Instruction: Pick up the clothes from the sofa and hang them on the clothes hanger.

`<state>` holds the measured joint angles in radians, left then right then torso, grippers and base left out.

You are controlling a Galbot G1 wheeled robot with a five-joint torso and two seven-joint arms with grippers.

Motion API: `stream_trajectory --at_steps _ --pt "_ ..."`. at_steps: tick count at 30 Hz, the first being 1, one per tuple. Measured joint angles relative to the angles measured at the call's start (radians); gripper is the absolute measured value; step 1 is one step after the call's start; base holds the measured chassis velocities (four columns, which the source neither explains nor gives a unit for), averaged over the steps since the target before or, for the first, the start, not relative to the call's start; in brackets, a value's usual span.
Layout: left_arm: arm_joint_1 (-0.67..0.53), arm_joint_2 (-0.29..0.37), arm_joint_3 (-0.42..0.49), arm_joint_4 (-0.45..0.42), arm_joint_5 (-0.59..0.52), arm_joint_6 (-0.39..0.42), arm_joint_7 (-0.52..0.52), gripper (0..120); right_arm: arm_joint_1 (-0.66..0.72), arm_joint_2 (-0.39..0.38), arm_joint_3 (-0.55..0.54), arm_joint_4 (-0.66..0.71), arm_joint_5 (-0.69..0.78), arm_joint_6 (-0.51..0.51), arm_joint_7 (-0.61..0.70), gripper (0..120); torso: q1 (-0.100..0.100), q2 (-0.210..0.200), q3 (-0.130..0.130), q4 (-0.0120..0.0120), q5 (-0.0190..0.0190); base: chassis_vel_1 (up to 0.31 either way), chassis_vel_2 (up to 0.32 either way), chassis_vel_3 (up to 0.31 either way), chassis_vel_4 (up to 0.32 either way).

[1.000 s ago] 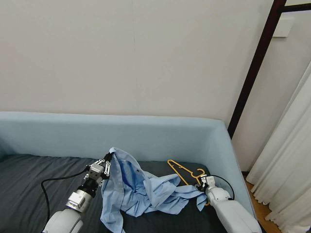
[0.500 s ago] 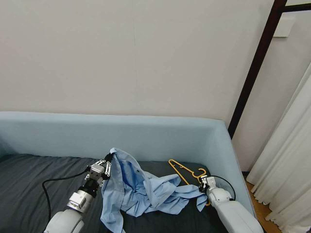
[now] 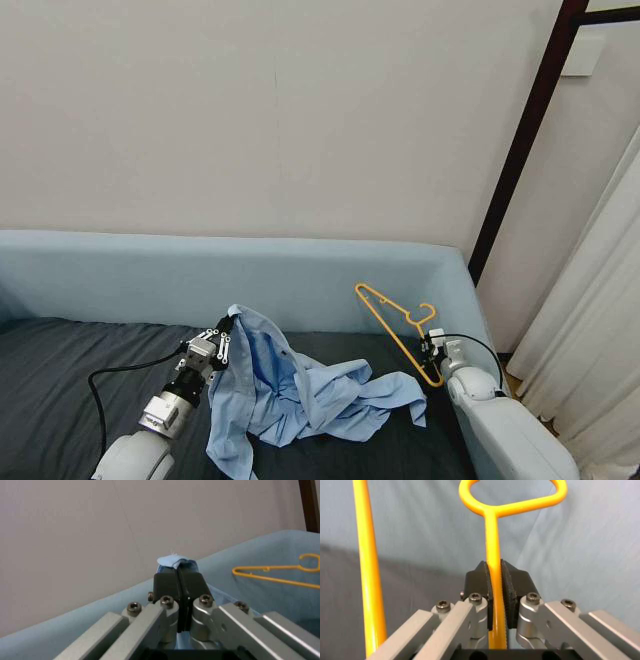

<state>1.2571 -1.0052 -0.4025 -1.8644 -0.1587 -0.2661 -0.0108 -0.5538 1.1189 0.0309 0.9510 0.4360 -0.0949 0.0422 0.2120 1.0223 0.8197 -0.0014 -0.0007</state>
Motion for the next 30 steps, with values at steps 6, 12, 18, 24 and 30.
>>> stream_trajectory --at_steps 6,12,18,24,30 --pt "-0.007 0.012 0.008 0.0 -0.048 0.003 0.005 0 -0.147 -0.12 0.034 0.272 -0.188 0.252 -0.018 5 0.0 0.0 0.0 0.0 -0.0002 0.0 0.0 0.0 0.0" --pt "-0.024 0.045 0.019 -0.022 -0.141 0.042 0.006 0 -0.351 -0.218 0.084 0.445 -0.472 0.476 0.029 5 0.0 0.0 0.0 -0.0005 0.0002 0.0 0.0 0.0 0.0" --pt "-0.028 0.074 0.012 -0.058 -0.239 0.073 0.012 0 -0.5 -0.295 0.097 0.655 -0.684 0.44 0.215 5 0.0 0.0 0.0 0.0005 -0.0002 0.0 0.0 0.0 0.0" --pt "-0.036 0.087 0.009 -0.076 -0.26 0.084 0.009 0 -0.613 -0.295 0.095 0.786 -0.796 0.375 0.336 5 0.0 0.0 0.0 0.0 -0.0002 0.0 0.0 0.0 0.0" --pt "-0.037 0.089 0.006 -0.089 -0.265 0.085 0.007 0 -0.706 -0.265 0.075 0.842 -0.956 0.371 0.367 5 0.0 0.0 0.0 0.0 -0.0002 0.0 0.0 0.0 0.0"
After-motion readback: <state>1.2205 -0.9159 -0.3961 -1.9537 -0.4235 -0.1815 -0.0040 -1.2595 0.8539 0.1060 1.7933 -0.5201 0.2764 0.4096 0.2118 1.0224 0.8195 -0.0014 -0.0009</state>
